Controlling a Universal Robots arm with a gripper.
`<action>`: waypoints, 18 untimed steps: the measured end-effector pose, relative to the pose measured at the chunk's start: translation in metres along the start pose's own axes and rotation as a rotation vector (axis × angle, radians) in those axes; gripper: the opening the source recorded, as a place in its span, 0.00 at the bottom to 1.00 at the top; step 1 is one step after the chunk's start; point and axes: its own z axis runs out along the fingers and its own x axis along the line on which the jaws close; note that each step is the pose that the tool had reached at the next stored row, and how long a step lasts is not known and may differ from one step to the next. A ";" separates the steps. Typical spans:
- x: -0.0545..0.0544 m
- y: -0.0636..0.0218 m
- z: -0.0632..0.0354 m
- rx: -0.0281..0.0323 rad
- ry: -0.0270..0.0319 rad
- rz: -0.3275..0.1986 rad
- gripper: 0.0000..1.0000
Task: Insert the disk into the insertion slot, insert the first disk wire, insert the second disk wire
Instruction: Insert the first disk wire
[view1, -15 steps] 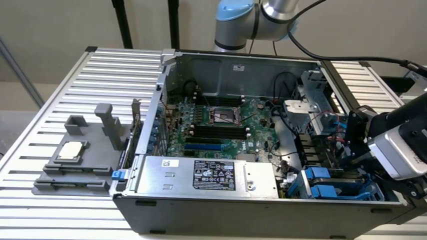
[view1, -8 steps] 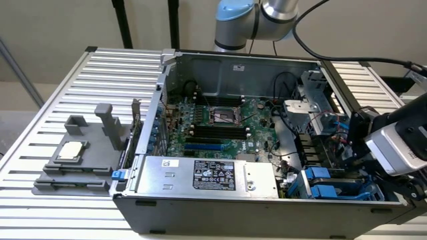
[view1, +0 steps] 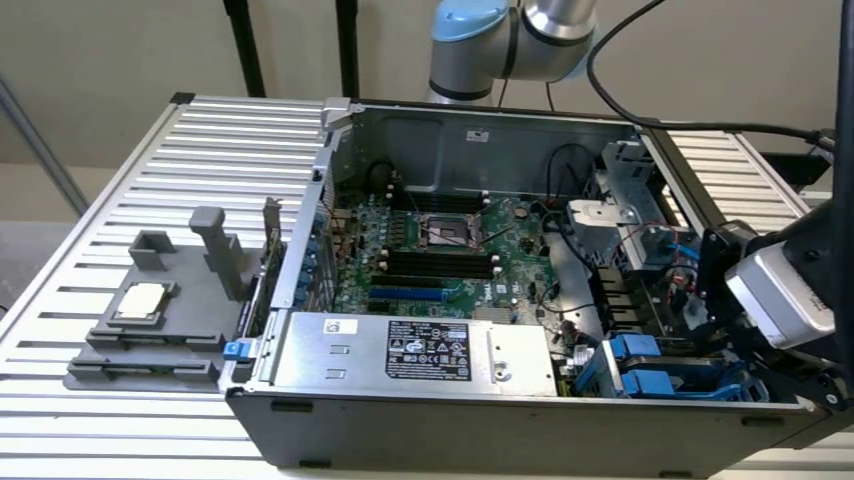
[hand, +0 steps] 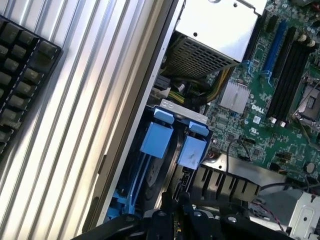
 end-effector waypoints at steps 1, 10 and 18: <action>0.000 0.0009 0.0001 0.0010 0.0013 0.003 0.18; -0.007 0.0076 0.0024 0.0915 0.0326 0.044 0.18; -0.011 0.0192 0.0057 0.1064 0.0402 0.086 0.18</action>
